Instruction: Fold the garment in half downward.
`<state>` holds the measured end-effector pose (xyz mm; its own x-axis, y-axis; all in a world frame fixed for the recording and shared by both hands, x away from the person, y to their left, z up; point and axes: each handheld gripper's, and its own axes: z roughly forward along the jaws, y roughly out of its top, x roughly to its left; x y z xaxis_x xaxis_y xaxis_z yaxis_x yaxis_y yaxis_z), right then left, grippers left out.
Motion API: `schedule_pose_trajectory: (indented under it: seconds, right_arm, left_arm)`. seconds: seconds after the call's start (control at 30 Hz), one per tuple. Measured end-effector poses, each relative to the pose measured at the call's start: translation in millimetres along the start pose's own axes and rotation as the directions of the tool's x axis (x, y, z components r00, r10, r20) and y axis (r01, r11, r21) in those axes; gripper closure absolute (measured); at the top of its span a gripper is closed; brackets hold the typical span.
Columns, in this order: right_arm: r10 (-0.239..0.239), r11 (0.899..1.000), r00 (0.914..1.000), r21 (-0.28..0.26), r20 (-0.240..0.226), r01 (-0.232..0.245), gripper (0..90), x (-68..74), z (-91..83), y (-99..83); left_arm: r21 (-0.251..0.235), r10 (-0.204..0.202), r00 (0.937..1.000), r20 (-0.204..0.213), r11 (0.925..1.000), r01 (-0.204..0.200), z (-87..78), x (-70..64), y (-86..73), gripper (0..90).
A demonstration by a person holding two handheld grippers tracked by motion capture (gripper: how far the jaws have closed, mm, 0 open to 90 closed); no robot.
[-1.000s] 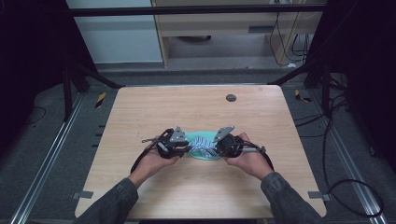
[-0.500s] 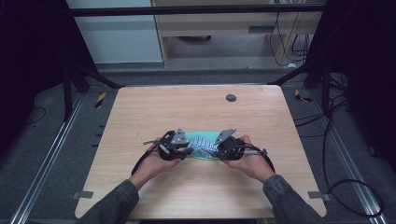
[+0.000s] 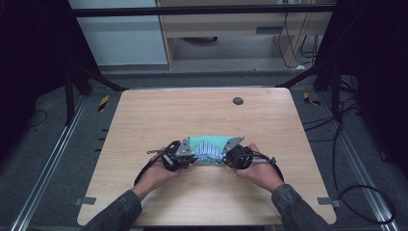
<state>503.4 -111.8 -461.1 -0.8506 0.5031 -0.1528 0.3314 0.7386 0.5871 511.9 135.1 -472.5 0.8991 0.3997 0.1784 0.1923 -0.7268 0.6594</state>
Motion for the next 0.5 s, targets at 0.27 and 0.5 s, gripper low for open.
schedule_pose_trajectory:
  seconds: [0.27,0.5]
  right_arm:
    - [-0.021,0.999,0.9996,0.026,-0.019,0.022,88.1,6.1,2.3,-6.6]
    - [-0.038,0.998,0.9988,0.040,-0.030,0.040,88.2,10.2,2.8,-10.3]
  left_arm:
    - [0.037,0.039,0.9991,0.019,0.9985,-0.040,1.6,-7.4,-2.7,85.7]
    - [0.043,0.045,0.9985,0.030,0.9980,-0.047,2.3,-11.6,-5.8,85.8]
